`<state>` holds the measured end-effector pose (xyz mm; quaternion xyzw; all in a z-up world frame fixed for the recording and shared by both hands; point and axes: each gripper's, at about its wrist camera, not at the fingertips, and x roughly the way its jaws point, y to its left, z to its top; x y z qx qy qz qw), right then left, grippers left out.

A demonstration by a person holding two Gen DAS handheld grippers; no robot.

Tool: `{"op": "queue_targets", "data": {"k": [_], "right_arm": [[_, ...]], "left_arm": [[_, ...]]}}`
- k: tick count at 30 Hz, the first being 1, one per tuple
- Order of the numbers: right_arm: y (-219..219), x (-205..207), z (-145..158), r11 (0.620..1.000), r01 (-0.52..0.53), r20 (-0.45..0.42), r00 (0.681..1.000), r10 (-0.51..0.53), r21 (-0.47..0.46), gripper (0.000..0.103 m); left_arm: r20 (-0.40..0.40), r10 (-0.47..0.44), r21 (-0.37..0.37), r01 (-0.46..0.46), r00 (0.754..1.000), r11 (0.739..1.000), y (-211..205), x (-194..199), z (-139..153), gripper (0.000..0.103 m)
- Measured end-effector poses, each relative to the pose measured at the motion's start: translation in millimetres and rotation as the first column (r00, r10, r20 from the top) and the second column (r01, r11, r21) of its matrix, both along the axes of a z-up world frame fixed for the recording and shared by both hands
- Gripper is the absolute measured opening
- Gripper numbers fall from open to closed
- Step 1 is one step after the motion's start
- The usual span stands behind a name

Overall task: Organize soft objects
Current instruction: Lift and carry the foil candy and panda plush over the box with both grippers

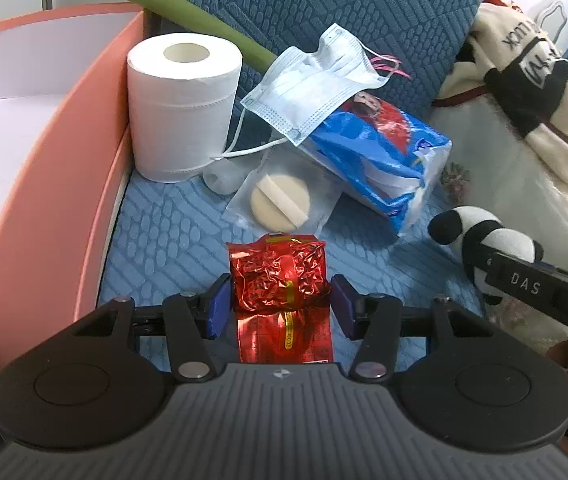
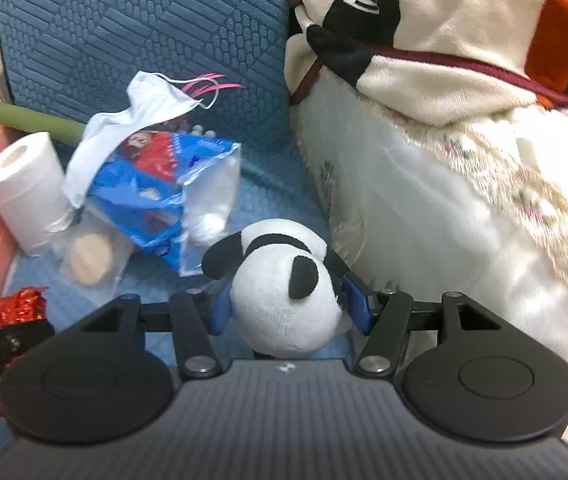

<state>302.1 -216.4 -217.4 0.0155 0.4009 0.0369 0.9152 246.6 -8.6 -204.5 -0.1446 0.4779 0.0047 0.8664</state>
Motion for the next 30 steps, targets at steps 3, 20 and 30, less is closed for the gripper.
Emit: {"op": "queue_targets", "data": {"k": [3,20,30], "right_arm": [[0.9,-12.9,1.6,0.999,-0.008,-0.027,1.000,0.009,0.038,0.060],[17.0,-72.2,26.7,0.988,-0.090,-0.060,0.993,0.098,0.122,0.060],[27.1,-78.0,55.7,0.983,-0.106,-0.042,0.993,0.113,0.152,0.060]], "left_arm": [[0.003,-0.008,-0.001,0.008,1.000,1.000,3.2,-8.0,5.3,0.058],[0.008,-0.073,-0.041,0.073,0.997,0.996,8.6,-33.9,25.6,0.058],[0.066,-0.116,-0.015,0.117,0.991,0.993,22.1,-29.7,75.6,0.058]]}}
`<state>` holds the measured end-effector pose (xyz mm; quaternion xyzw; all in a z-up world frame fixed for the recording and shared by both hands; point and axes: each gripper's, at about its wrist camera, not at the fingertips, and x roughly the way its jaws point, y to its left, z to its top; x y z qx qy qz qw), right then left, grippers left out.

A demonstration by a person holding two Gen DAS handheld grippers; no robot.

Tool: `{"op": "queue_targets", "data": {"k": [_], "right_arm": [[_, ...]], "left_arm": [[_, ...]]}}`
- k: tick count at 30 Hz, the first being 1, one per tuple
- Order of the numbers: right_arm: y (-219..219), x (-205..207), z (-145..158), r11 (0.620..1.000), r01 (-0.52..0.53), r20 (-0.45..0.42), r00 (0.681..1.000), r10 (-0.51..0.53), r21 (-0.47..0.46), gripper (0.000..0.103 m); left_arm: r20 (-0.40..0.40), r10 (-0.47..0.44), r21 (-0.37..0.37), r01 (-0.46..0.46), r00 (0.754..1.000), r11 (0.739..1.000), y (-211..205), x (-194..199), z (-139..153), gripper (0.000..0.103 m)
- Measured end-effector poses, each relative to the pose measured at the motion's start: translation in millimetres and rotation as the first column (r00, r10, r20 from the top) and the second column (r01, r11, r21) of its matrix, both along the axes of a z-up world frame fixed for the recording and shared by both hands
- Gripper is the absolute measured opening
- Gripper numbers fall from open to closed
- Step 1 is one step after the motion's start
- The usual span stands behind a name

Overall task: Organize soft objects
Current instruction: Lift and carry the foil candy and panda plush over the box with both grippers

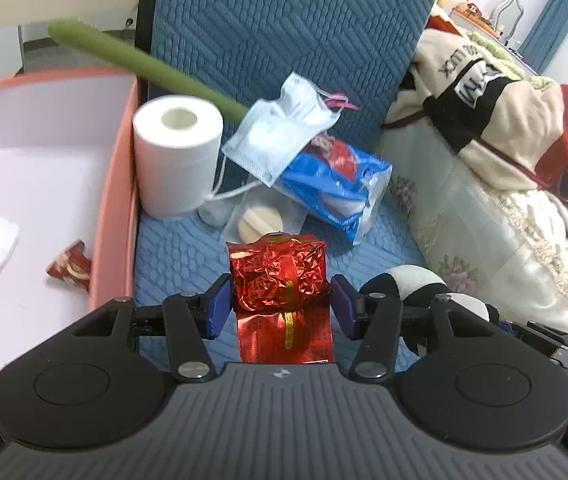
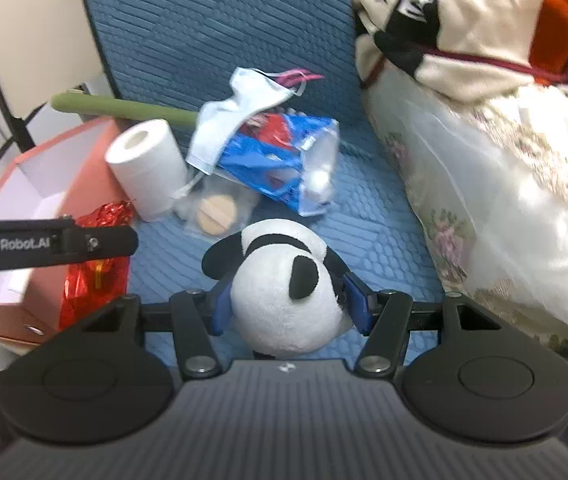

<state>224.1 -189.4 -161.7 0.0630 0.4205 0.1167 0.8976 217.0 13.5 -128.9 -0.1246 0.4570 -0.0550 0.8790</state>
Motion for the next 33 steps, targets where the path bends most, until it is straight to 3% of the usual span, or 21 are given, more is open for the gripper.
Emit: {"op": "queue_targets", "data": {"k": [20,33], "right_arm": [[72.7,8.7,105.0,0.992,-0.100,0.200,0.976,0.083,0.076,0.060],[160.5,13.9,120.5,0.973,-0.214,0.222,0.956,0.192,0.083,0.060]], "left_arm": [[0.130,0.048,-0.002,-0.049,0.990,0.999,84.8,3.6,83.1,0.058],[0.145,0.174,0.000,-0.176,0.974,0.984,189.6,-9.5,99.4,0.058]]}}
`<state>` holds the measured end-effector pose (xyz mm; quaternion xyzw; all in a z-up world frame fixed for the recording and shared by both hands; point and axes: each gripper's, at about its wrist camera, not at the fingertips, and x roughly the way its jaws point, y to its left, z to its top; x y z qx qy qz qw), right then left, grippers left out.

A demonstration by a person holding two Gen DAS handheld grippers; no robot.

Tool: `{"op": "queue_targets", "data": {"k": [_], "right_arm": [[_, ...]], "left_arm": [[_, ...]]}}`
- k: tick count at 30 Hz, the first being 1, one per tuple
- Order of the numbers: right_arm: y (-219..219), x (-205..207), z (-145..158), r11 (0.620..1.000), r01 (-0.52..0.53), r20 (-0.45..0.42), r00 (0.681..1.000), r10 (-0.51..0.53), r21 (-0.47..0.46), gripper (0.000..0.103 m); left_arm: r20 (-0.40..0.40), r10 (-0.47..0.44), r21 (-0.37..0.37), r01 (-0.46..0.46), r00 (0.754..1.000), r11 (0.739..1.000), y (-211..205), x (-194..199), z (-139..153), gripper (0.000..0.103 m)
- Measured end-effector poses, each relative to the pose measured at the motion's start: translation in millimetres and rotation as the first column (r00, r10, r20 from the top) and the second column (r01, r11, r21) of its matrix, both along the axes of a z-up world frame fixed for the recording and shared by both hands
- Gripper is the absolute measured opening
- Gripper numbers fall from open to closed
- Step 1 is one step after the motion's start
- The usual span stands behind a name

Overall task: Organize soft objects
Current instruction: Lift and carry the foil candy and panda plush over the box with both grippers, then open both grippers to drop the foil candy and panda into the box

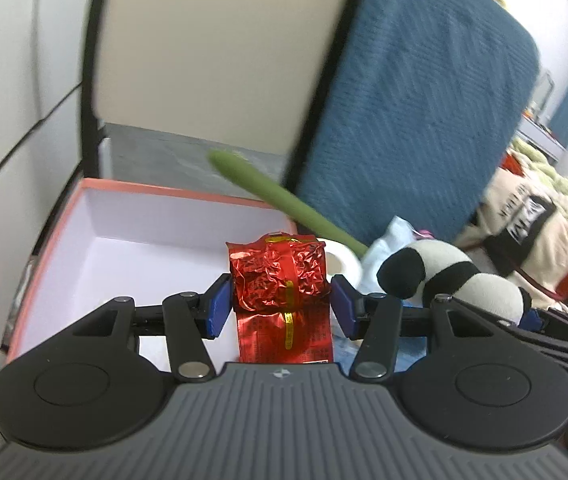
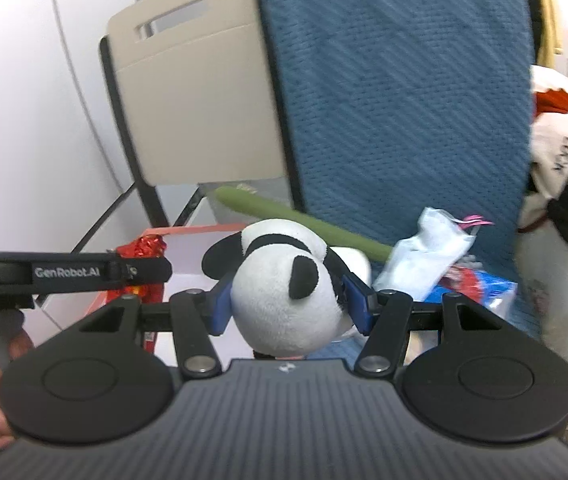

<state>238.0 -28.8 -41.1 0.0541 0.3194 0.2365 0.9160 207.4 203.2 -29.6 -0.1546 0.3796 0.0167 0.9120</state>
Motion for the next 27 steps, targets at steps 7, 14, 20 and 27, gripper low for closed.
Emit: {"op": "queue_targets", "data": {"k": [7,14,20,27], "right_arm": [[55.7,4.6,-30.8,0.997,-0.067,-0.089,0.994,0.063,-0.046,0.060],[93.2,7.0,-60.7,0.985,-0.124,-0.138,0.985,0.106,-0.123,0.060],[105.9,14.6,-79.4,0.977,-0.154,-0.166,0.978,0.129,-0.148,0.060],[108.7,16.4,-84.7,0.975,-0.164,-0.185,0.973,0.135,-0.149,0.061]], "left_arm": [[-0.087,0.054,-0.029,-0.057,0.995,0.998,49.2,-7.5,-43.9,0.058],[-0.157,0.113,-0.054,-0.123,0.981,0.991,86.5,-12.3,-88.0,0.058],[-0.201,0.128,-0.075,-0.146,0.971,0.986,105.6,-17.0,-117.1,0.058],[-0.202,0.147,-0.074,-0.165,0.968,0.984,109.0,-19.4,-123.8,0.061]]}}
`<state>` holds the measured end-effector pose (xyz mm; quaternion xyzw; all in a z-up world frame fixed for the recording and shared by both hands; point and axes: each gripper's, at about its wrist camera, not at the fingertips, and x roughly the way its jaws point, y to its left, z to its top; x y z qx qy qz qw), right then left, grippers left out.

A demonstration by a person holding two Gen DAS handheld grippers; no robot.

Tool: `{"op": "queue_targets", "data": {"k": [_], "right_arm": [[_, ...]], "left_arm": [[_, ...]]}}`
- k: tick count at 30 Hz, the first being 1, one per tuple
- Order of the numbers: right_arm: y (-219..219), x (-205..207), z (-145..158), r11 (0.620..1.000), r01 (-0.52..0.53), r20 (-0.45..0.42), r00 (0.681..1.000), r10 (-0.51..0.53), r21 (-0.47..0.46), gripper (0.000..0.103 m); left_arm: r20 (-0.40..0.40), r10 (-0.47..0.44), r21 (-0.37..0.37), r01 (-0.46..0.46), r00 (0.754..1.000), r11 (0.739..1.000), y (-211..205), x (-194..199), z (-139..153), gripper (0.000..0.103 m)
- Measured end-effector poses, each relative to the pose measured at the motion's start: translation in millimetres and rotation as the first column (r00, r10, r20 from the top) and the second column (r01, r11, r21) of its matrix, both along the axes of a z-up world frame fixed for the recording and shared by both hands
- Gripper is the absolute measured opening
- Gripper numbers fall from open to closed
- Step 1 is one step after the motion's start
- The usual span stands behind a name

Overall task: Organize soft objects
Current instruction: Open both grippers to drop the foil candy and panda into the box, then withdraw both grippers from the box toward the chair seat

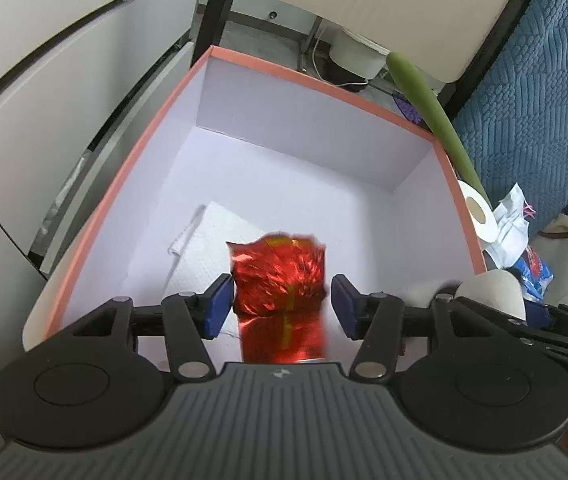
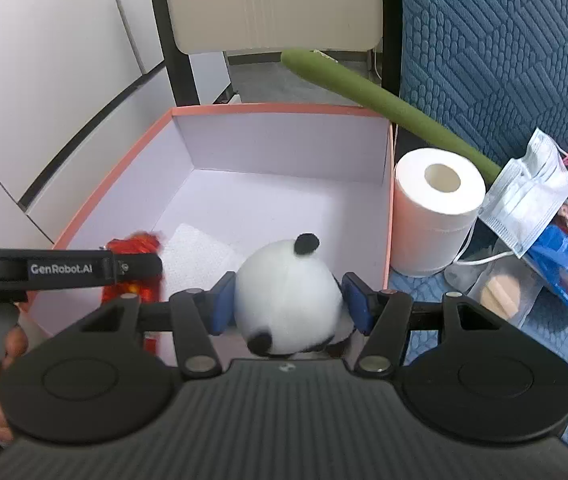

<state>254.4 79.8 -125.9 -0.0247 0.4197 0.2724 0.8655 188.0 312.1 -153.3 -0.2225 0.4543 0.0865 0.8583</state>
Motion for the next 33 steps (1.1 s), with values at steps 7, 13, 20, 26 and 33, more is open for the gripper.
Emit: {"op": "queue_targets", "data": {"k": [7,13,20,26,33], "right_arm": [[-11.1,-2.0,18.6,0.999,-0.004,0.016,1.000,0.003,0.043,0.071],[-29.5,-11.8,42.3,0.997,0.008,0.068,0.998,-0.014,0.082,0.071],[-62.3,-25.5,70.4,0.991,0.023,0.120,0.992,-0.040,0.133,0.071],[-94.5,-34.1,84.6,0.989,0.050,0.164,0.984,-0.073,0.142,0.071],[-138.4,-42.1,86.3,0.984,0.098,0.179,0.976,-0.123,0.146,0.071]], "left_arm": [[0.055,0.019,0.003,-0.019,0.998,1.000,-3.9,-5.7,21.6,0.069],[0.112,0.001,0.037,-0.005,0.994,0.999,-20.8,-13.3,55.2,0.069],[0.178,-0.021,0.071,0.008,0.984,0.997,-49.1,-23.5,95.4,0.069],[0.218,-0.056,0.087,0.038,0.974,0.995,-83.2,-31.9,117.2,0.069],[0.228,-0.100,0.083,0.084,0.968,0.993,-126.0,-34.0,118.5,0.069]]}}
